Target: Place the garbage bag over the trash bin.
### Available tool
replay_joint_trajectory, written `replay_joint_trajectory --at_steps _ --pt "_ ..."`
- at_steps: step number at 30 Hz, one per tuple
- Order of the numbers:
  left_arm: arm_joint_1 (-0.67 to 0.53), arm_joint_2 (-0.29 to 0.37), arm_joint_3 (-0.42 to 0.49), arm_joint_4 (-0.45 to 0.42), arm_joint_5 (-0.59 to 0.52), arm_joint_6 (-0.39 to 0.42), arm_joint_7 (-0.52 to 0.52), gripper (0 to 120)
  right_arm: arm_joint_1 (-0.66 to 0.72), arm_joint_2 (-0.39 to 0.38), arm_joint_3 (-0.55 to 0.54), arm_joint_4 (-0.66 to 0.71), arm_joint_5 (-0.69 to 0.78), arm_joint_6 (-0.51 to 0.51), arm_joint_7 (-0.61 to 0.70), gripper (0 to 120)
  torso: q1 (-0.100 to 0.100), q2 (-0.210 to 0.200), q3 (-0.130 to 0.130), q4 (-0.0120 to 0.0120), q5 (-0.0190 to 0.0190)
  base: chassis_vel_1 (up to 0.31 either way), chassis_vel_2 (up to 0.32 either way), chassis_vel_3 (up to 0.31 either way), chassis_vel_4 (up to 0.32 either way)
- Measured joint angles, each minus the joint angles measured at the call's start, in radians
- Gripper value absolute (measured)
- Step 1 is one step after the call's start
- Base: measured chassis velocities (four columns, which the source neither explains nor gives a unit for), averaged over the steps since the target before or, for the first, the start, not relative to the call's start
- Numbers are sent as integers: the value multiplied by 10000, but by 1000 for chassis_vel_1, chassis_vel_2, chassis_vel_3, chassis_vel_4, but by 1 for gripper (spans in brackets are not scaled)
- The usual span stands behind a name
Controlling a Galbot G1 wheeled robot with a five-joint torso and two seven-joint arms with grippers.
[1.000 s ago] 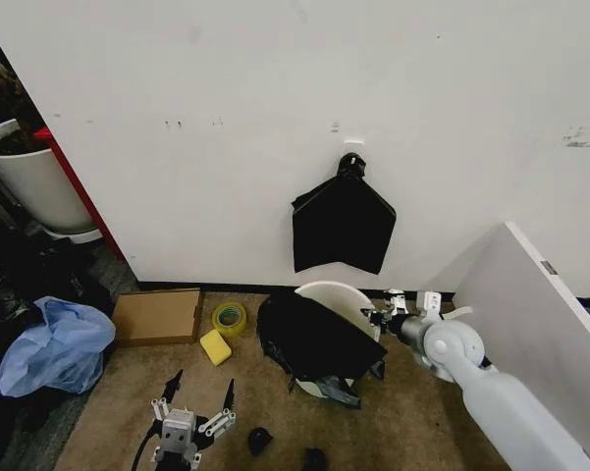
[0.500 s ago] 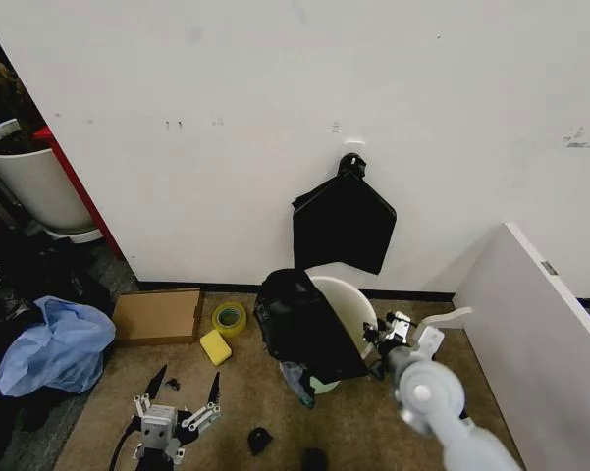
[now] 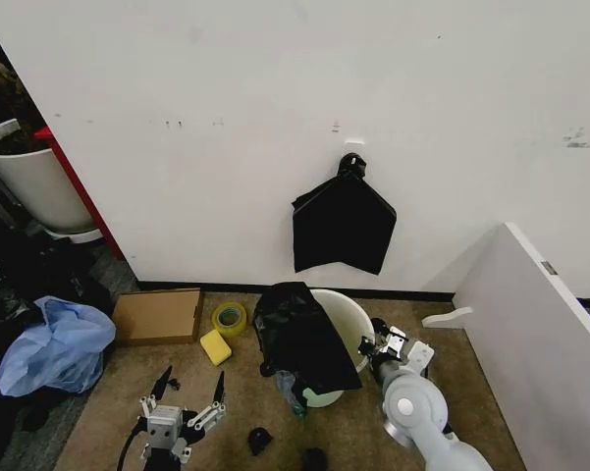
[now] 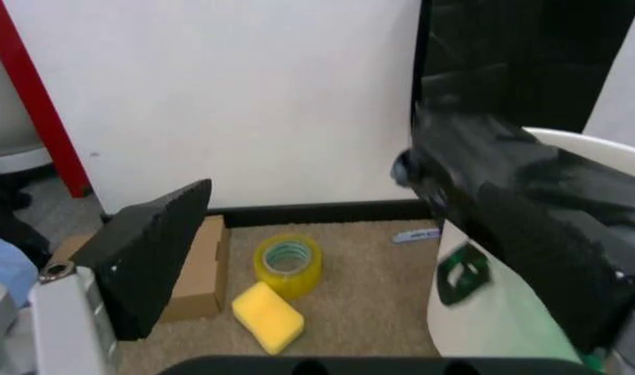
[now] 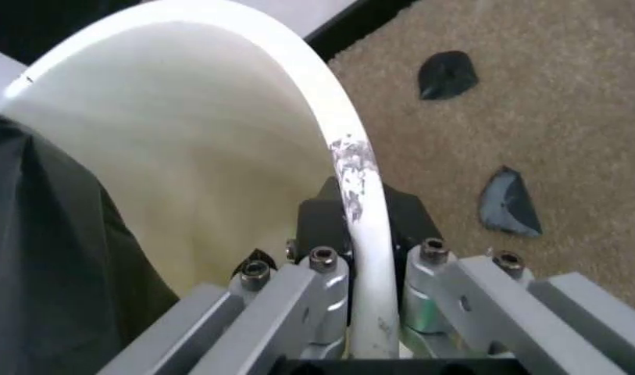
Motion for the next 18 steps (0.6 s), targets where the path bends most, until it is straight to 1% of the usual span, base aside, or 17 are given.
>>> replay_joint_trajectory --at_steps 4,5,9,10,11,16,17,18 --pt "-138 -22 142 108 44 -11 -16 100 -127 56 -65 -7 -66 51 241 2 0 0 0 -1 0 0 0 0 0" --pt "-176 -22 173 124 47 -12 -20 100 -164 64 -66 -7 -101 78 284 4 0 0 0 -1 0 0 0 0 0" --pt "-347 -5 265 168 40 -12 -39 100 -397 -59 -69 198 -580 467 308 20 0 0 0 0 0 0 0 0 0" --pt "-347 -5 265 168 40 -12 -39 100 -397 -59 -69 198 -580 467 308 20 0 0 0 0 0 0 0 0 0" --pt "-372 -1 286 183 40 -12 -40 100 -458 -129 -69 285 -662 518 260 24 0 0 0 0 0 0 0 0 0" --pt "-446 -22 380 219 33 -39 -46 100 -816 -427 114 661 -1011 450 -32 46 0 0 0 0 2 0 0 0 0" --pt "-446 -22 380 219 33 -39 -46 100 -816 -427 114 661 -1011 450 -32 46 0 0 0 0 2 0 0 0 0" --pt "-455 -25 379 218 18 -44 -47 100 -968 -499 159 824 -1310 447 -203 49 1 0 0 -1 2 0 0 0 0"
